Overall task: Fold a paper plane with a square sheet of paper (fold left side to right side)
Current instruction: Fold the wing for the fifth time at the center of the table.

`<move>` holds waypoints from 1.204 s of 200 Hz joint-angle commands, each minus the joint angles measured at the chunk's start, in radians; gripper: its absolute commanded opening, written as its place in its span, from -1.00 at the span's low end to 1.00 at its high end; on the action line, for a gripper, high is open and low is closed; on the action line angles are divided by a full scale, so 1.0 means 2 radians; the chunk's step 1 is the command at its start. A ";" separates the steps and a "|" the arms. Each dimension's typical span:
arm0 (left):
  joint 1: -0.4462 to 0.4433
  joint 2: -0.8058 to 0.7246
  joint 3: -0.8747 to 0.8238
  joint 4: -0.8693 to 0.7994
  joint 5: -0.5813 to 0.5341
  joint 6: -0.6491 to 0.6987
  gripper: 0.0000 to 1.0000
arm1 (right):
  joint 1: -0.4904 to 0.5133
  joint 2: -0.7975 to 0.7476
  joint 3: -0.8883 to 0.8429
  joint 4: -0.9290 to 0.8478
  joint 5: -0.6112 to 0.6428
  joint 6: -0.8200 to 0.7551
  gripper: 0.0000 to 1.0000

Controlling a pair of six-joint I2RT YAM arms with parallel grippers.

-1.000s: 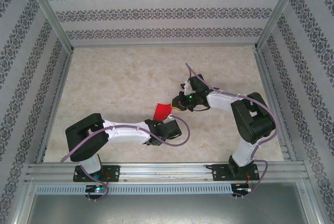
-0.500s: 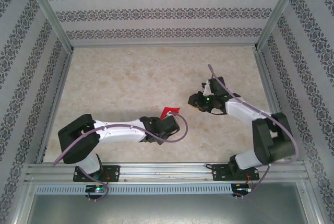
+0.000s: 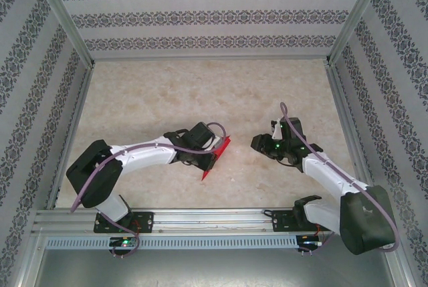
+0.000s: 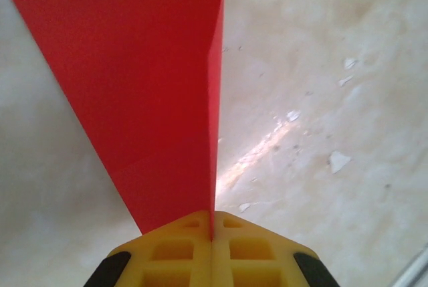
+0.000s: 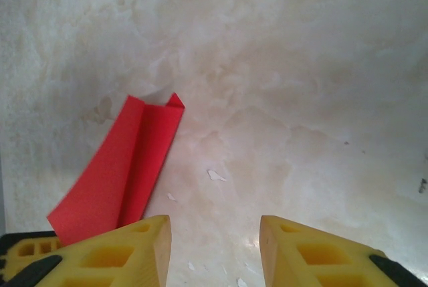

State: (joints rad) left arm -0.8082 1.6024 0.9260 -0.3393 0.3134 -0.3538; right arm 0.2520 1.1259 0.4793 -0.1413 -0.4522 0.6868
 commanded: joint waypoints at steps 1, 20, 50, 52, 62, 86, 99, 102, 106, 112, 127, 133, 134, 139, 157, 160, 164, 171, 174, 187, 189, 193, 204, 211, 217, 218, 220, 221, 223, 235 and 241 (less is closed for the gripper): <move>0.019 0.011 -0.014 0.050 0.081 -0.040 -1.00 | 0.012 -0.003 -0.015 0.025 0.004 0.006 -0.20; 0.031 0.014 -0.023 0.075 0.103 -0.059 -1.00 | 0.026 0.005 -0.020 0.043 0.006 0.012 -0.20; 0.042 0.018 -0.043 0.116 0.129 -0.087 -1.00 | 0.056 0.016 -0.028 0.079 0.026 0.032 -0.20; 0.043 0.019 -0.045 0.120 0.131 -0.089 -1.00 | 0.057 0.017 -0.029 0.083 0.028 0.034 -0.19; 0.048 0.019 -0.051 0.135 0.139 -0.100 -1.00 | 0.066 0.020 -0.034 0.100 0.034 0.044 -0.19; 0.061 0.019 -0.067 0.169 0.163 -0.122 -1.00 | 0.089 0.026 -0.047 0.144 0.055 0.070 -0.18; 0.067 0.018 -0.078 0.186 0.172 -0.134 -1.00 | 0.103 0.028 -0.050 0.157 0.071 0.079 -0.18; 0.069 0.017 -0.081 0.192 0.174 -0.137 -1.00 | 0.106 0.028 -0.051 0.158 0.075 0.080 -0.18; 0.071 0.017 -0.084 0.200 0.177 -0.142 -1.00 | 0.111 0.028 -0.052 0.162 0.079 0.083 -0.17; 0.074 0.018 -0.091 0.213 0.184 -0.150 -1.00 | 0.115 0.028 -0.053 0.167 0.086 0.088 -0.17; 0.082 0.021 -0.105 0.247 0.200 -0.171 -1.00 | 0.126 0.028 -0.057 0.183 0.098 0.098 -0.15; 0.084 0.024 -0.110 0.260 0.206 -0.179 -1.00 | 0.130 0.029 -0.059 0.191 0.101 0.103 -0.14; 0.085 0.024 -0.111 0.262 0.207 -0.180 -1.00 | 0.130 0.030 -0.059 0.192 0.101 0.104 -0.14; 0.085 0.025 -0.116 0.272 0.210 -0.186 -1.00 | 0.133 0.031 -0.061 0.198 0.102 0.107 -0.14; 0.091 0.031 -0.130 0.311 0.224 -0.205 -1.00 | 0.143 0.040 -0.061 0.215 0.106 0.117 -0.12; 0.092 0.033 -0.132 0.318 0.226 -0.208 -1.00 | 0.144 0.042 -0.060 0.217 0.107 0.118 -0.12; 0.093 0.035 -0.134 0.325 0.229 -0.211 -1.00 | 0.147 0.045 -0.059 0.219 0.109 0.120 -0.12; 0.095 0.039 -0.137 0.335 0.233 -0.215 -1.00 | 0.152 0.052 -0.058 0.226 0.111 0.123 -0.12; 0.095 0.040 -0.137 0.337 0.234 -0.216 -1.00 | 0.153 0.055 -0.057 0.229 0.111 0.124 -0.12; 0.095 0.044 -0.139 0.340 0.236 -0.217 -1.00 | 0.163 0.069 -0.052 0.239 0.115 0.128 -0.11; 0.095 0.044 -0.139 0.340 0.236 -0.216 -1.00 | 0.164 0.072 -0.051 0.240 0.116 0.129 -0.11; 0.095 0.045 -0.140 0.341 0.236 -0.216 -1.00 | 0.168 0.076 -0.049 0.242 0.118 0.130 -0.11; 0.096 0.046 -0.141 0.344 0.236 -0.218 -1.00 | 0.176 0.088 -0.044 0.250 0.125 0.133 -0.11; 0.097 0.047 -0.142 0.346 0.237 -0.218 -1.00 | 0.181 0.097 -0.041 0.255 0.128 0.136 -0.11; 0.098 0.048 -0.143 0.347 0.237 -0.220 -1.00 | 0.185 0.103 -0.038 0.259 0.131 0.137 -0.11; 0.098 0.048 -0.143 0.347 0.237 -0.220 -1.00 | 0.185 0.105 -0.038 0.260 0.131 0.137 -0.11; 0.098 0.049 -0.143 0.348 0.238 -0.221 -1.00 | 0.186 0.107 -0.037 0.261 0.132 0.138 -0.11; 0.098 0.049 -0.143 0.349 0.238 -0.221 -1.00 | 0.187 0.108 -0.036 0.261 0.133 0.139 -0.11; 0.098 0.050 -0.143 0.349 0.239 -0.221 -1.00 | 0.188 0.111 -0.035 0.262 0.134 0.139 -0.12; 0.100 0.052 -0.144 0.354 0.241 -0.224 -1.00 | 0.195 0.125 -0.029 0.269 0.140 0.142 -0.13; 0.100 0.054 -0.145 0.357 0.241 -0.227 -1.00 | 0.198 0.132 -0.027 0.273 0.142 0.143 -0.13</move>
State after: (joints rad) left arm -0.6258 1.6917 0.6506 0.3019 0.7654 -0.7776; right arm 0.6235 1.3460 0.3836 0.3347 -0.2195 0.9474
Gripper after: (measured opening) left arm 0.035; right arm 0.440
